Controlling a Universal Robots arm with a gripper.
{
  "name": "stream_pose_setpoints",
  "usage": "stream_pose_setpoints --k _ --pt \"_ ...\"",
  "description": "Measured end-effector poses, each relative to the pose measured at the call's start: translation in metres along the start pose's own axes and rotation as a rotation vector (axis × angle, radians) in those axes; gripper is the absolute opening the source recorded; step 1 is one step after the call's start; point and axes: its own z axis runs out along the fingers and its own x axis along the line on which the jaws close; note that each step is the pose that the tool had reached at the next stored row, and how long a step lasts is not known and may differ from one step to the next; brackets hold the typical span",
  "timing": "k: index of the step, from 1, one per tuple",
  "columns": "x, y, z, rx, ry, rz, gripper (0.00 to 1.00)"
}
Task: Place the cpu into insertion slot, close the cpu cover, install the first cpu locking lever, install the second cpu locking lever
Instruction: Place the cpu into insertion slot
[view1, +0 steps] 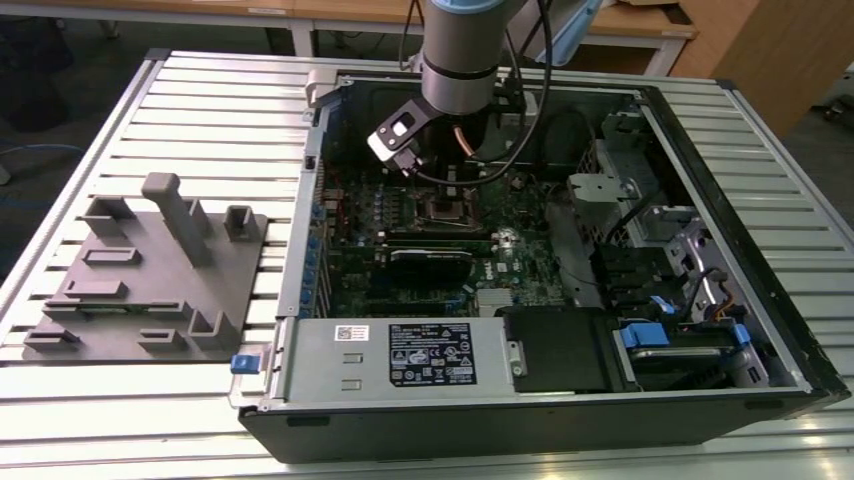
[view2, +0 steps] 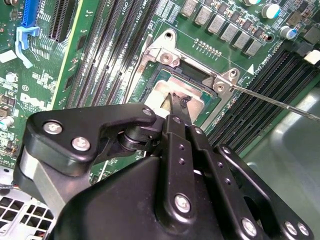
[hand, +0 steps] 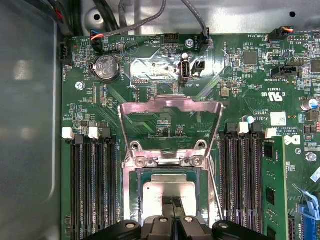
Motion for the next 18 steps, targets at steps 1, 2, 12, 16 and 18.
stream_pose_setpoints --k 1,2,12,16,18 --pt "0.0 0.0 -0.0002 -0.0002 0.0002 0.0 0.1" --pt "0.0001 0.0001 -0.0008 -0.0006 0.0009 0.0 0.1" --pt "0.0002 0.0005 -0.0171 -0.0002 0.0003 0.0 0.1" --pt "0.0002 0.0005 -0.0175 -0.0002 0.0003 0.0 0.1" --pt "0.0002 0.0005 -0.0176 -0.0002 0.0003 0.0 0.1"
